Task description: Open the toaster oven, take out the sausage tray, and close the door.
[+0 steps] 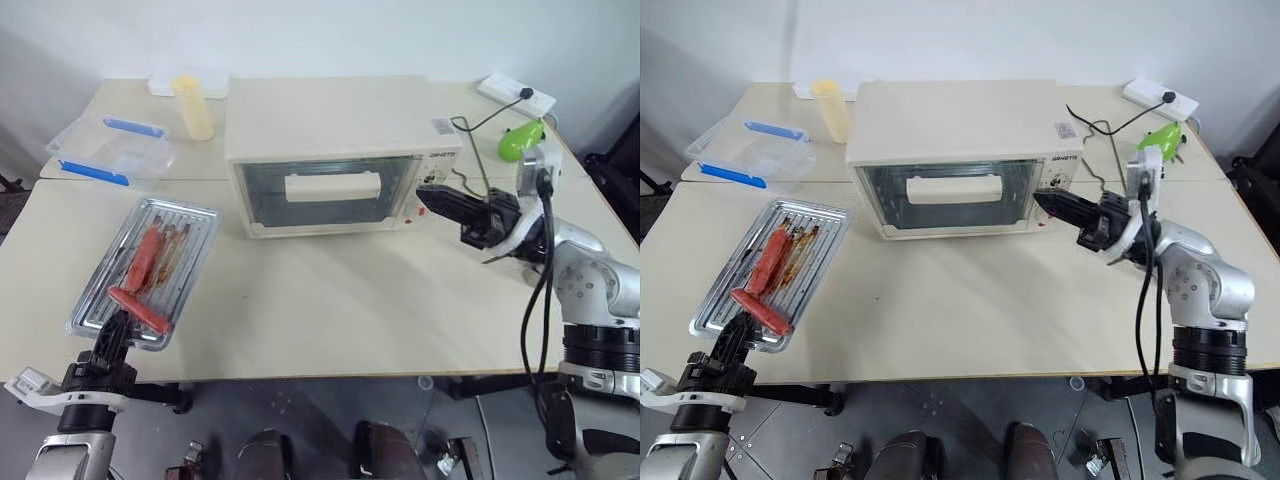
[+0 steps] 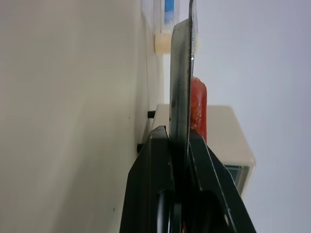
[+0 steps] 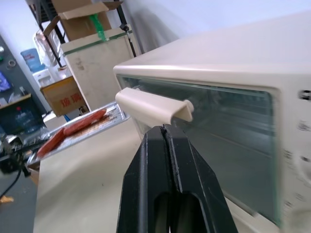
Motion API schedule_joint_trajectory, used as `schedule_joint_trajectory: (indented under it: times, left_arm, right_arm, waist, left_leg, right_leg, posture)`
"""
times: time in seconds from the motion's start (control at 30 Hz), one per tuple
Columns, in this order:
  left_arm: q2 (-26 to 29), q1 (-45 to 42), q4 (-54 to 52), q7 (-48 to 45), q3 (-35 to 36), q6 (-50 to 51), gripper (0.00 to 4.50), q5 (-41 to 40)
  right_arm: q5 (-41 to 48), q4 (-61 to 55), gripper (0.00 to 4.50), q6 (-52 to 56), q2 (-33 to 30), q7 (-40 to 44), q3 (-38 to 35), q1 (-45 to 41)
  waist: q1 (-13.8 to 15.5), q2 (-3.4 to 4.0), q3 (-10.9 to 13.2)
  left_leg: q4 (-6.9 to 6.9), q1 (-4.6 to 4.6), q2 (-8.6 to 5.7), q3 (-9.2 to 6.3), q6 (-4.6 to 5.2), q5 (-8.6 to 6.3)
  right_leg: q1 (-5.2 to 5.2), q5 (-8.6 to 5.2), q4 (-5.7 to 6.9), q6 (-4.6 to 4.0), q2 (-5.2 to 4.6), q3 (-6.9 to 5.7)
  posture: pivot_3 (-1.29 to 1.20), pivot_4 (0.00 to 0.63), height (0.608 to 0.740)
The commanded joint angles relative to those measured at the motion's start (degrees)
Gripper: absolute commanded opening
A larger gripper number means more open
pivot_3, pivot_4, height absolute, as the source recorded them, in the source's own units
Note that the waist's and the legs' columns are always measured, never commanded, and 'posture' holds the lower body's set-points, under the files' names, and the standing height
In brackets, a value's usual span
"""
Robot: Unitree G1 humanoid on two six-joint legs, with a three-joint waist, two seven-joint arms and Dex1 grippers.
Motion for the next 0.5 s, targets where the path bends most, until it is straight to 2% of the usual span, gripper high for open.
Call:
schedule_joint_trajectory:
  times: [0.03, 0.13, 0.3, 0.5]
  left_arm:
    - [3.4, 2.9, 0.4, -4.7, 0.0, 4.7, 0.00, -0.8]
    - [6.1, 4.2, 2.1, -7.8, 1.0, 7.3, 0.00, -0.8]
    - [13.5, 7.3, 7.9, -14.3, 3.1, 14.8, 0.00, -0.8]
    - [23.7, 6.0, 12.8, -21.9, 1.3, 22.1, 0.00, -0.8]
  right_arm:
    - [-1.2, -4.1, 0.02, -0.6, -1.3, -1.2, 0.9, 1.0]
    - [-2.8, -7.3, 0.90, -3.6, -2.4, -0.1, 1.1, 3.7]
    - [-10.9, -14.5, 2.45, -19.4, -6.4, 8.1, 3.7, 11.6]
    - [-12.2, -17.1, 4.47, -26.8, -7.9, 11.7, 2.9, 17.8]
  waist:
    - [0.1, 0.01, 0.0]
    - [0.2, 0.01, 0.0]
    - [0.0, 0.01, 0.0]
    - [-0.1, 0.01, 0.0]
  left_leg:
    - [0.00, -0.02, -0.01, -0.01, 0.03, -0.02]
    - [0.02, -0.03, -0.08, 0.01, 0.14, -0.10]
    - [-0.01, -0.05, -0.32, 0.06, 0.14, -0.15]
    - [0.02, 0.08, -0.22, 0.16, 0.10, -0.14]
  right_leg:
    - [-0.02, 0.00, 0.00, 0.00, -0.01, 0.02]
    - [-0.02, 0.00, -0.01, 0.00, -0.02, 0.10]
    - [-0.01, 0.00, -0.14, 0.00, 0.03, 0.11]
    - [0.00, -0.01, -0.11, -0.01, 0.07, 0.16]
  posture:
    - [0.00, 0.150, 0.740]
    - [0.00, 0.150, 0.740]
    - [0.00, 0.150, 0.740]
    - [0.00, 0.150, 0.740]
